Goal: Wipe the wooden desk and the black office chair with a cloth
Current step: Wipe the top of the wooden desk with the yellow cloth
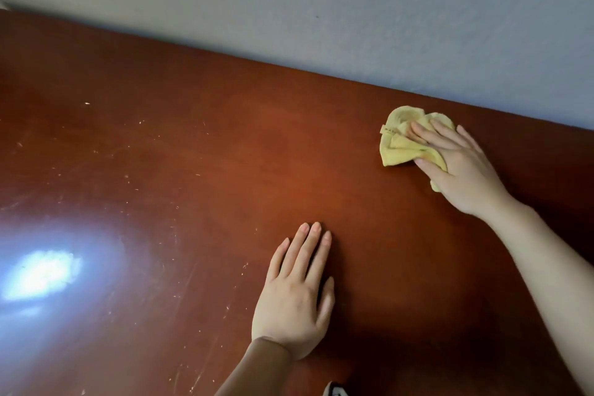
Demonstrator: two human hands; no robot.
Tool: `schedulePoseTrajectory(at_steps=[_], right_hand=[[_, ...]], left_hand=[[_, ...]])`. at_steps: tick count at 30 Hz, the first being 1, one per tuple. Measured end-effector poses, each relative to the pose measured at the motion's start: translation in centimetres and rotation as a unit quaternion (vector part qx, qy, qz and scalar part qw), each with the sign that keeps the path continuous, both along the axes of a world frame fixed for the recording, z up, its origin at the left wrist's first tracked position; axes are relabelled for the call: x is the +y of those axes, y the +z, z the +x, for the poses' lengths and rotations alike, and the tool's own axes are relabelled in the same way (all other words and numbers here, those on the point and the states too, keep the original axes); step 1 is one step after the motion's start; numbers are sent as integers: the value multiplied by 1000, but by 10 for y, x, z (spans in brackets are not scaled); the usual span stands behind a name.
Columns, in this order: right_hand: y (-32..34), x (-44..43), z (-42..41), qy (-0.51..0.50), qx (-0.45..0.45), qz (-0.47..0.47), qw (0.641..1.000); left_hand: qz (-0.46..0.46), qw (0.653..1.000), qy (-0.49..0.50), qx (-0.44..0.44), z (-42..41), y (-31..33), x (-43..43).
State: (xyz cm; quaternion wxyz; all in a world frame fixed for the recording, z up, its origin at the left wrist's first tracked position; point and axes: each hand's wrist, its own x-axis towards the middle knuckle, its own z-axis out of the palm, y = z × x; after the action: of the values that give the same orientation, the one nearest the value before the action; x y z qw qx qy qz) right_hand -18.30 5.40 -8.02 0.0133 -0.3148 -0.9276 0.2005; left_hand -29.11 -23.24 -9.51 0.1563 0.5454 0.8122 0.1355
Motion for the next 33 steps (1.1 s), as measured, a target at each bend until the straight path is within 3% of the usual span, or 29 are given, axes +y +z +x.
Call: schedulePoseTrajectory(at_steps=[7,13,18,23,26,33], right_hand=[[-2,29,-54,-105,26,39,993],[-12,-6,-129,-41,-28,79,996],[-15,-60,-159,72,-44,83,993],[-12,-93,-131,142,-45,85,985],[-7,-95,-89,152,-39,40,987],[-2,-60,35,33,-35,-6,999]], left_hand=[[13,1000,-4,2,0,-1,0],[14,1000,-4,5,1,-1,1],[10,1000,-6,6,0,-3,1],[8,1000,-1,2,-3,-4,2],[8,1000,-4,9,-2,-4,2],[14,1000,2,6,0,-3,0]])
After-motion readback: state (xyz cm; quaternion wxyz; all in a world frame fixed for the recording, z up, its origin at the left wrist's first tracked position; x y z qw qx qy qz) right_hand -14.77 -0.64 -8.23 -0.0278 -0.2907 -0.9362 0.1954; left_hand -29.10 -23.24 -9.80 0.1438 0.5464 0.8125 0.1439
